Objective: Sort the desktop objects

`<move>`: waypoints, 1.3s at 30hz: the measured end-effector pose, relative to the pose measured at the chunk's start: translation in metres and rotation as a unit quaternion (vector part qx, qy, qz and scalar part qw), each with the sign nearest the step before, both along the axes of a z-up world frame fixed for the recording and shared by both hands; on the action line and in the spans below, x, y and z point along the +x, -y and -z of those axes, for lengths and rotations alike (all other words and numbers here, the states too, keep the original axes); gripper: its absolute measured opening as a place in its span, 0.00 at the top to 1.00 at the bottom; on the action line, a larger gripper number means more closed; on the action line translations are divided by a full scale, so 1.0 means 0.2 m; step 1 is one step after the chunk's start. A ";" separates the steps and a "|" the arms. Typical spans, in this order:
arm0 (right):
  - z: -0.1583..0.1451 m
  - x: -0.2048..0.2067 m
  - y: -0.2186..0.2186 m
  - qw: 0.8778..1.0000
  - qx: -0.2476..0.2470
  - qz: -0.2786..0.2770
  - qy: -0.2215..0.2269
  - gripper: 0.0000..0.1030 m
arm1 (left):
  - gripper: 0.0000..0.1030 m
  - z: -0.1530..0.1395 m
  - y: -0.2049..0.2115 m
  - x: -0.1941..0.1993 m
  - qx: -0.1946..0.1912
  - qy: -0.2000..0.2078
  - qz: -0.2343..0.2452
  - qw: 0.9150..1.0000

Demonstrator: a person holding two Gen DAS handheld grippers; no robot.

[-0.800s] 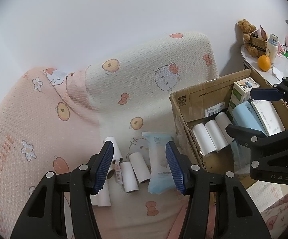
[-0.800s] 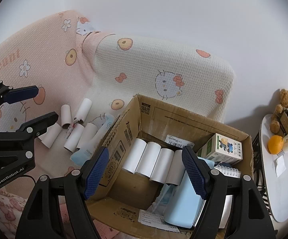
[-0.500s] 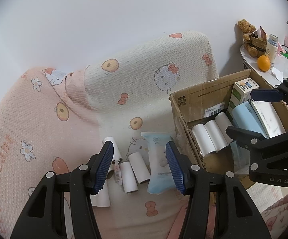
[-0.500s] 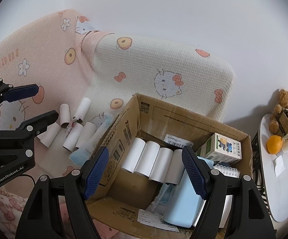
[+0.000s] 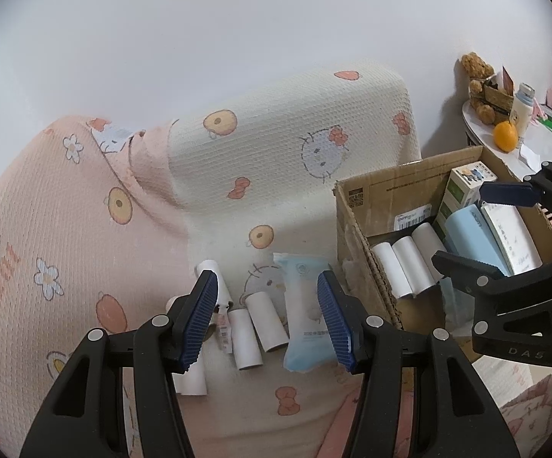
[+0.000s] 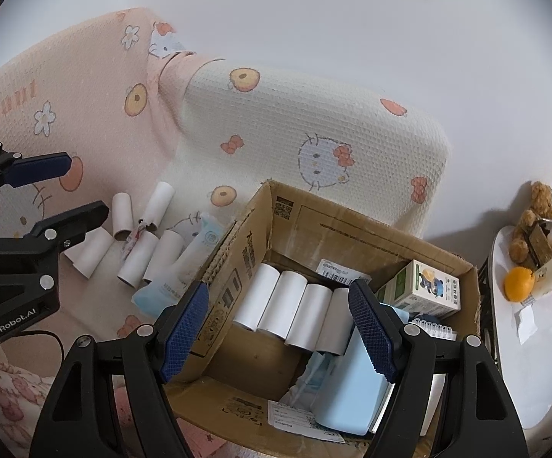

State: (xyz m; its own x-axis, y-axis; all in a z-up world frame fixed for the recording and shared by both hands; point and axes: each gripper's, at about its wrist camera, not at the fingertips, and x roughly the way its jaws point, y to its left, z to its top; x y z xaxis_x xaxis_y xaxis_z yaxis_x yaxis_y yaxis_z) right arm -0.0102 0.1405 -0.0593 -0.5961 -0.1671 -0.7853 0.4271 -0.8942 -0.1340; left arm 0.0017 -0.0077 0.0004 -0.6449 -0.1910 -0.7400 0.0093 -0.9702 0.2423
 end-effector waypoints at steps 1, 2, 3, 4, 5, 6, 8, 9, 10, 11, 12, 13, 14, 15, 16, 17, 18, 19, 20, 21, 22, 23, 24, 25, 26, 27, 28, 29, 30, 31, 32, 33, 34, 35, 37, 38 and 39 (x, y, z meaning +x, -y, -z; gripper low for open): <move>0.00 0.00 0.01 1.000 0.003 -0.001 0.000 0.28 | 0.43 0.00 0.01 0.00 0.002 -0.001 -0.001 1.000; 0.00 0.00 0.02 1.000 0.005 -0.001 0.000 0.28 | 0.43 0.00 0.02 0.00 0.003 -0.002 -0.003 1.000; 0.00 0.00 0.02 1.000 0.008 -0.001 0.000 0.28 | 0.43 -0.01 0.04 0.01 0.005 -0.004 -0.005 1.000; 0.00 0.01 0.03 1.000 0.010 -0.001 0.000 0.28 | 0.43 -0.01 0.04 0.01 0.007 -0.005 -0.007 1.000; 0.00 0.01 0.03 1.000 0.013 0.001 0.001 0.28 | 0.43 -0.01 0.06 0.02 0.009 -0.006 -0.009 1.000; 0.00 0.01 0.04 1.000 0.015 0.002 0.001 0.28 | 0.43 -0.01 0.07 0.02 0.012 -0.007 -0.013 1.000; 0.00 0.01 0.06 1.000 0.020 0.002 0.000 0.28 | 0.43 -0.01 0.10 0.03 0.018 -0.010 -0.019 1.000; 0.00 0.01 0.07 1.000 0.023 0.001 0.000 0.28 | 0.43 -0.01 0.12 0.03 0.021 -0.011 -0.023 0.999; 0.00 0.01 0.09 1.000 0.025 -0.001 0.000 0.28 | 0.43 -0.01 0.13 0.04 0.022 -0.011 -0.026 0.999; 0.00 0.01 0.10 1.000 0.026 -0.003 0.000 0.28 | 0.43 -0.01 0.15 0.04 0.024 -0.012 -0.032 0.999; 0.00 0.01 0.12 1.000 0.028 -0.006 0.000 0.28 | 0.43 -0.01 0.17 0.05 0.024 -0.013 -0.038 0.999; 0.00 0.01 0.13 0.999 0.031 -0.009 0.001 0.28 | 0.43 -0.01 0.19 0.05 0.026 -0.013 -0.046 0.999; 0.00 0.01 0.15 0.999 0.034 -0.011 0.001 0.28 | 0.43 -0.01 0.21 0.06 0.027 -0.014 -0.052 0.998; 0.00 0.01 0.17 0.999 0.036 -0.014 0.000 0.28 | 0.43 -0.01 0.24 0.06 0.030 -0.014 -0.062 0.998; 0.00 0.01 0.19 0.999 0.040 -0.019 -0.001 0.28 | 0.43 -0.01 0.26 0.06 0.032 -0.014 -0.068 0.997; 0.00 0.02 0.22 0.999 0.044 -0.023 -0.003 0.28 | 0.43 0.00 0.29 0.07 0.035 -0.013 -0.075 0.996; 0.00 0.03 0.24 0.999 0.047 -0.026 -0.005 0.28 | 0.43 0.00 0.32 0.08 0.038 -0.012 -0.083 0.996; 0.00 0.03 0.25 0.998 0.049 -0.029 -0.007 0.28 | 0.43 0.00 0.34 0.08 0.040 -0.013 -0.087 0.995; 0.00 0.04 0.28 0.998 0.051 -0.034 -0.007 0.28 | 0.43 0.01 0.36 0.09 0.044 -0.013 -0.092 0.995; 0.00 0.04 0.30 0.998 0.054 -0.038 -0.007 0.28 | 0.43 0.01 0.39 0.10 0.048 -0.014 -0.099 0.994; 0.00 0.05 0.32 0.997 0.057 -0.043 -0.008 0.28 | 0.43 0.01 0.42 0.10 0.049 -0.015 -0.105 0.993; 0.00 0.05 0.36 0.997 0.061 -0.049 -0.008 0.28 | 0.43 0.02 0.44 0.11 0.047 -0.015 -0.114 0.992; 0.01 0.06 0.38 0.997 0.063 -0.054 -0.008 0.28 | 0.43 0.02 0.47 0.12 0.045 -0.014 -0.124 0.991; 0.01 0.07 0.41 0.996 0.064 -0.061 -0.009 0.28 | 0.43 0.03 0.50 0.12 0.044 -0.012 -0.134 0.990; 0.01 0.07 0.43 0.995 0.065 -0.070 -0.009 0.28 | 0.43 0.04 0.53 0.13 0.044 -0.011 -0.139 0.989; 0.01 0.08 0.46 0.995 0.065 -0.079 -0.009 0.28 | 0.43 0.05 0.56 0.13 0.047 -0.008 -0.146 0.988; 0.02 0.08 0.50 0.993 0.064 -0.094 -0.005 0.28 | 0.43 0.06 0.59 0.14 0.050 -0.007 -0.153 0.987; 0.02 0.09 0.54 0.992 0.064 -0.106 -0.002 0.28 | 0.43 0.06 0.62 0.16 0.052 -0.008 -0.162 0.985; 0.03 0.10 0.57 0.991 0.063 -0.119 0.002 0.28 | 0.43 0.07 0.66 0.17 0.051 -0.006 -0.172 0.984; 0.03 0.10 0.60 0.989 0.060 -0.132 0.008 0.28 | 0.43 0.08 0.69 0.18 0.051 -0.006 -0.185 0.981; 0.04 0.10 0.64 0.987 0.055 -0.148 0.014 0.28 | 0.43 0.09 0.72 0.19 0.052 -0.006 -0.192 0.980; 0.04 0.11 0.66 0.986 0.052 -0.158 0.016 0.28 | 0.43 0.10 0.74 0.20 0.055 -0.004 -0.199 0.978; 0.04 0.11 0.69 0.984 0.048 -0.170 0.018 0.28 | 0.43 0.11 0.77 0.20 0.058 -0.002 -0.204 0.977; 0.03 0.12 0.71 0.982 0.044 -0.181 0.020 0.28 | 0.43 0.12 0.80 0.21 0.060 0.000 -0.210 0.976; 0.04 0.12 0.75 0.979 0.030 -0.201 0.028 0.28 | 0.43 0.14 0.83 0.21 0.062 0.002 -0.217 0.974; 0.05 0.12 0.77 0.976 0.022 -0.214 0.036 0.28 | 0.43 0.15 0.85 0.21 0.063 0.000 -0.219 0.974; 0.06 0.12 0.80 0.972 0.014 -0.229 0.046 0.28 | 0.43 0.16 0.87 0.22 0.062 -0.001 -0.219 0.974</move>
